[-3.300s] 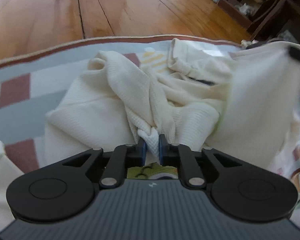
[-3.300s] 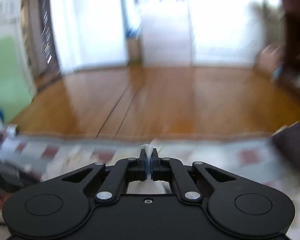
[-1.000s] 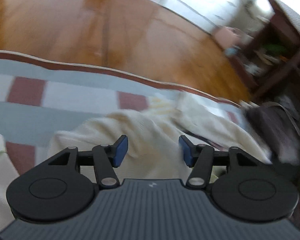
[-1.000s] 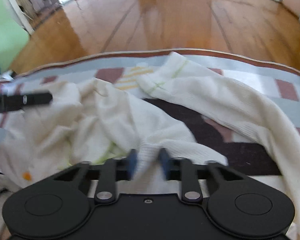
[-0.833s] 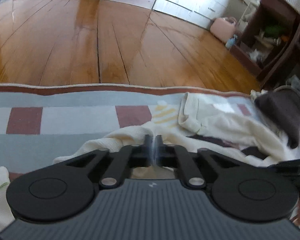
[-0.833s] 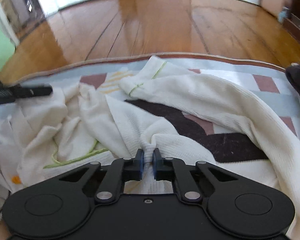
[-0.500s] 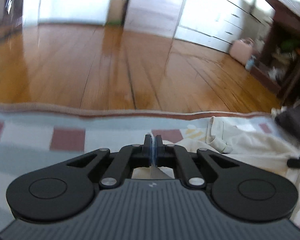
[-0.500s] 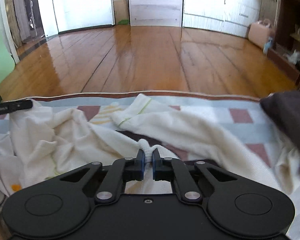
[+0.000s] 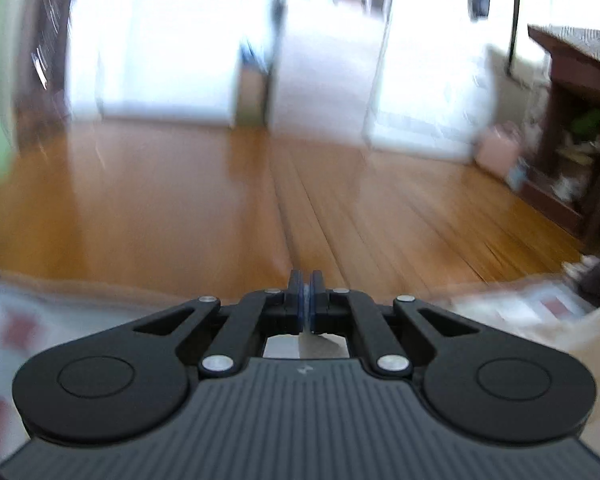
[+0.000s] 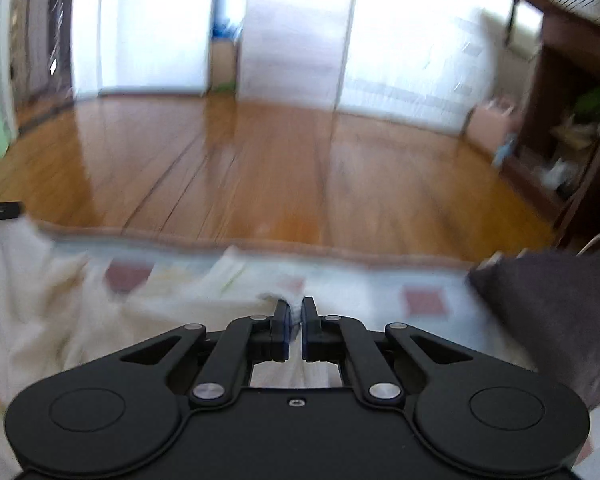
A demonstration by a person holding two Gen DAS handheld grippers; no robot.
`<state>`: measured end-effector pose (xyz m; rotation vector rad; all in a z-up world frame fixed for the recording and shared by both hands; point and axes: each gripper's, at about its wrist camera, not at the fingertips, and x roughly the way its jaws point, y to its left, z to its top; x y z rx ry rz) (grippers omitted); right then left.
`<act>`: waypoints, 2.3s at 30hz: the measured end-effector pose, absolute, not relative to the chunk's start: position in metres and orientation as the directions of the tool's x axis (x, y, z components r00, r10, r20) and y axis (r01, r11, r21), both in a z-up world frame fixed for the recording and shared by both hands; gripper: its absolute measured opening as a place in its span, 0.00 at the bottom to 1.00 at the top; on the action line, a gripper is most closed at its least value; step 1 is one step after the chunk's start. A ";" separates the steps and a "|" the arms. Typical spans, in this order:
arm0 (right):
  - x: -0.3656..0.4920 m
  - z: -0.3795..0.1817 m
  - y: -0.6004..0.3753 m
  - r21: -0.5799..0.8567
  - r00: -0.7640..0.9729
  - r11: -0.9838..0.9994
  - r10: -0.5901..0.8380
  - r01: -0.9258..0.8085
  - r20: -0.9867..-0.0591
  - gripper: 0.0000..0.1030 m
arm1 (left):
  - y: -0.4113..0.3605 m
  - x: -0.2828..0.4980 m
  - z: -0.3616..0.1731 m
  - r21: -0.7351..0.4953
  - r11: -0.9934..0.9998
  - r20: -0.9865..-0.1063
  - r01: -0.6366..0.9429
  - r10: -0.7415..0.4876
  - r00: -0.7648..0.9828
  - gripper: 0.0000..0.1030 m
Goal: Fold clothes
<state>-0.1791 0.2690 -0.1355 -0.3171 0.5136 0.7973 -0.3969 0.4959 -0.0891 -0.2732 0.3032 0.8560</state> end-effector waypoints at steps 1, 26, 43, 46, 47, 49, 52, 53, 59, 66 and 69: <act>-0.175 -0.124 0.262 -0.059 0.614 0.685 0.606 -0.726 -0.507 0.04 | 0.499 -0.402 -0.090 -0.137 0.615 -0.368 -0.777 0.696 0.616 0.02; -0.013 -0.042 0.346 0.113 0.473 0.625 0.684 -0.772 -0.555 0.04 | 0.603 -0.346 0.003 0.305 0.613 -0.371 -0.729 0.781 0.502 0.03; 0.003 -0.189 0.230 0.289 0.414 0.783 0.557 -0.550 -0.720 0.50 | 0.566 -0.287 -0.105 0.018 0.675 -0.724 -0.737 0.518 0.456 0.53; -0.019 -0.202 0.193 0.323 0.398 0.804 0.544 -0.498 -0.739 0.50 | 0.523 -0.272 -0.120 -0.070 0.731 -0.752 -0.679 0.409 0.517 0.53; -0.027 -0.205 0.183 0.332 0.397 0.810 0.542 -0.484 -0.741 0.51 | 0.510 -0.268 -0.123 -0.102 0.743 -0.757 -0.661 0.373 0.537 0.53; -0.044 -0.207 0.169 0.333 0.404 0.819 0.533 -0.467 -0.744 0.58 | 0.480 -0.271 -0.132 -0.155 0.767 -0.763 -0.623 0.307 0.568 0.53; -0.050 -0.212 0.160 0.319 0.399 0.828 0.514 -0.461 -0.759 0.59 | 0.452 -0.263 -0.145 -0.187 0.804 -0.767 -0.565 0.239 0.595 0.53; -0.049 -0.214 0.157 0.319 0.395 0.832 0.509 -0.454 -0.765 0.59 | 0.444 -0.261 -0.148 -0.191 0.815 -0.767 -0.547 0.224 0.602 0.53; -0.040 -0.230 0.143 0.316 0.371 0.854 0.474 -0.413 -0.799 0.60 | 0.413 -0.246 -0.157 -0.182 0.850 -0.750 -0.495 0.206 0.629 0.53; -0.040 -0.261 0.142 0.489 0.277 0.799 0.587 -0.350 -0.760 0.58 | 0.408 -0.251 -0.166 -0.113 0.880 -0.719 -0.461 0.248 0.649 0.53; -0.048 -0.258 0.147 0.491 0.296 0.765 0.624 -0.416 -0.723 0.08 | 0.413 -0.249 -0.168 -0.139 0.875 -0.701 -0.463 0.243 0.671 0.53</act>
